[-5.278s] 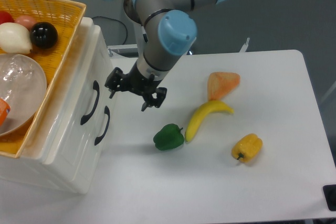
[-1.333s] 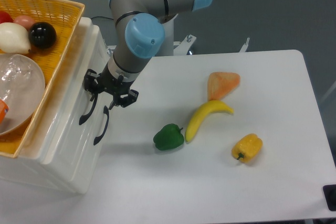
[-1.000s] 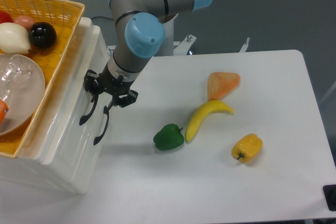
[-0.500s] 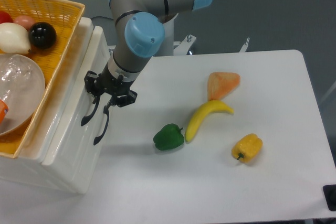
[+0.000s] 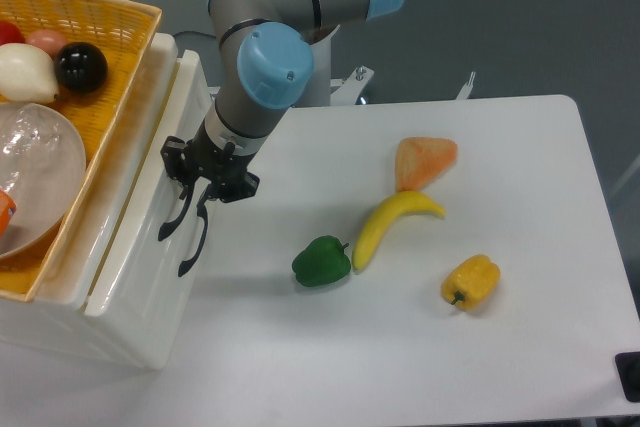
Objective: Slide the top white drawer open
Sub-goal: 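Close the gripper on the upper drawer handle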
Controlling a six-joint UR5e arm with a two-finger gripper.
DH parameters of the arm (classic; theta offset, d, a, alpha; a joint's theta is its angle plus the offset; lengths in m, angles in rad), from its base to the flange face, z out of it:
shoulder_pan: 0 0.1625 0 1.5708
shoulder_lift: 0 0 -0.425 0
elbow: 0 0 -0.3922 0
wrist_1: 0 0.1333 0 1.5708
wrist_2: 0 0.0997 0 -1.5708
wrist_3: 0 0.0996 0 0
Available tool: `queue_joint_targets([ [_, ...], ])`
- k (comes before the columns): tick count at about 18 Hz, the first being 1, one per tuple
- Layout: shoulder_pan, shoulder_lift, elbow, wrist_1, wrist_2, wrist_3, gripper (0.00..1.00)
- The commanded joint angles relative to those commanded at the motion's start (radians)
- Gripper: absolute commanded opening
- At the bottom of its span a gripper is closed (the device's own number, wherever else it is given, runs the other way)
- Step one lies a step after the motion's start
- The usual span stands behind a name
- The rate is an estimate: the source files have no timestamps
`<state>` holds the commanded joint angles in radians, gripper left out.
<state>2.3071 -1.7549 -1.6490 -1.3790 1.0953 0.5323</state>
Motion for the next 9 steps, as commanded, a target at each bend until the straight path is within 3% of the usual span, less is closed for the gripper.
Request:
queue_joint_targets([
  [9, 0.0, 0.0, 0.002, 0.0, 0.002, 0.0, 0.21],
])
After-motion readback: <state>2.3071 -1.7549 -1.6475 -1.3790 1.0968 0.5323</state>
